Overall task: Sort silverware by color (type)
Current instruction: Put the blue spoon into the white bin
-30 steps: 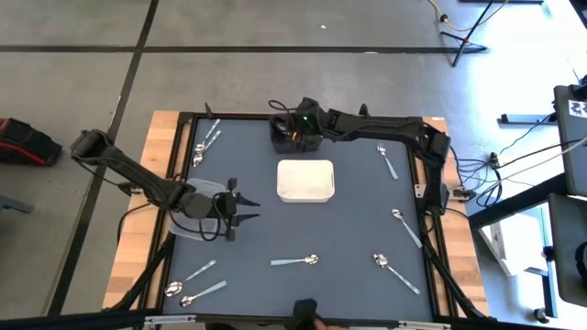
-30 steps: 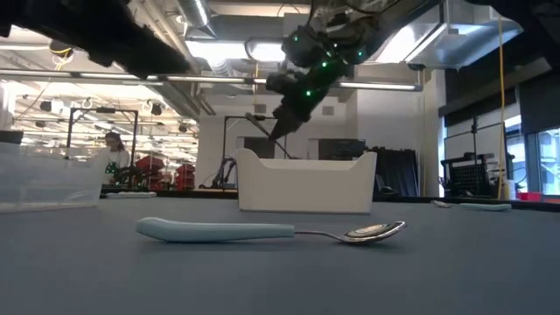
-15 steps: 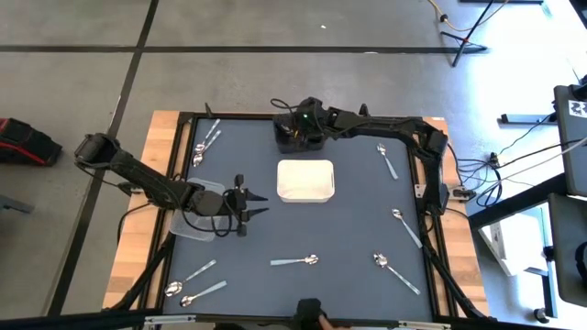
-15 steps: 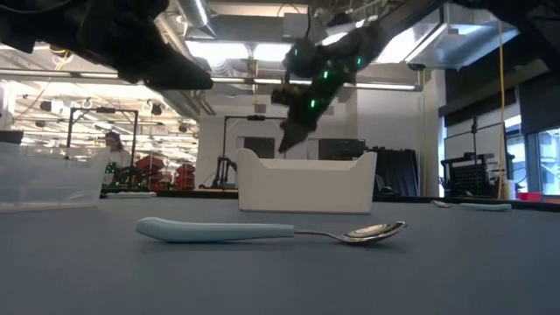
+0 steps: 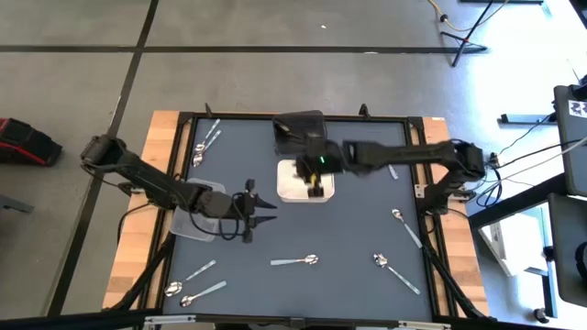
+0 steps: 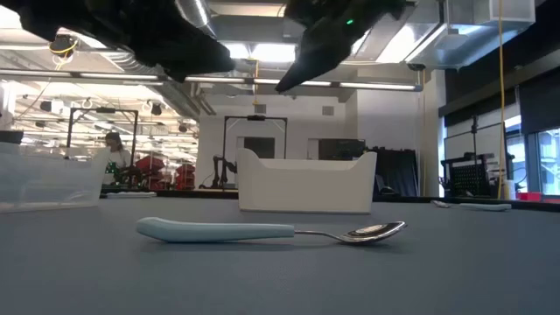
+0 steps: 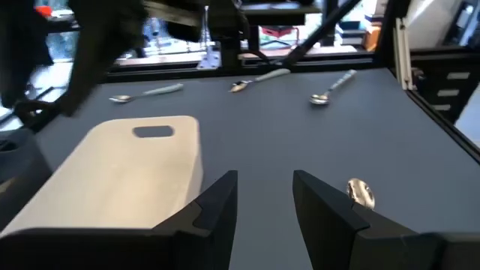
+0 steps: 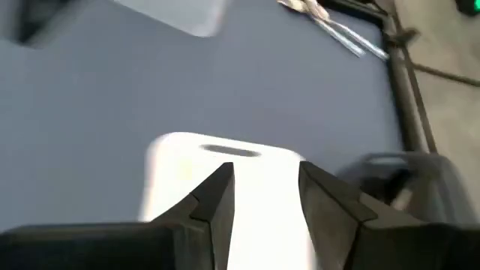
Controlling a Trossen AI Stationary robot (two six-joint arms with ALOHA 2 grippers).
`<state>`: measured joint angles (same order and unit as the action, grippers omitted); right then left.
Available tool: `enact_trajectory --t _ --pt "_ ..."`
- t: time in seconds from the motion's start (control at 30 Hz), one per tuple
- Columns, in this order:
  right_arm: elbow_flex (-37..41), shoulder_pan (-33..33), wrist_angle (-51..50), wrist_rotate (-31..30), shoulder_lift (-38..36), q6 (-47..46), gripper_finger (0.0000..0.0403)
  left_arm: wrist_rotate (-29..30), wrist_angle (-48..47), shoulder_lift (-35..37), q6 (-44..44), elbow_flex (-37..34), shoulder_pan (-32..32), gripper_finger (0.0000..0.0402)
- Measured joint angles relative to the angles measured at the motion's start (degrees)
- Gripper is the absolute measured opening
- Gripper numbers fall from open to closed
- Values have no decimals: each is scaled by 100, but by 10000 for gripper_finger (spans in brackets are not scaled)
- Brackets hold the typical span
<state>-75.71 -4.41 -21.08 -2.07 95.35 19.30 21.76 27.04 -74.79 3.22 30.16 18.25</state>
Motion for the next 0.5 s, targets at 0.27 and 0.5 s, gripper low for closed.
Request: enact_trajectory --t 0.27,0.5 --pt "1536 1378 1494 -92 -371 -461 136 -28 -132 -1145 71 806 250 125" --pt "2632 2513 2983 -321 -332 -1190 136 -5 -187 -2192 424 1756 848 125"
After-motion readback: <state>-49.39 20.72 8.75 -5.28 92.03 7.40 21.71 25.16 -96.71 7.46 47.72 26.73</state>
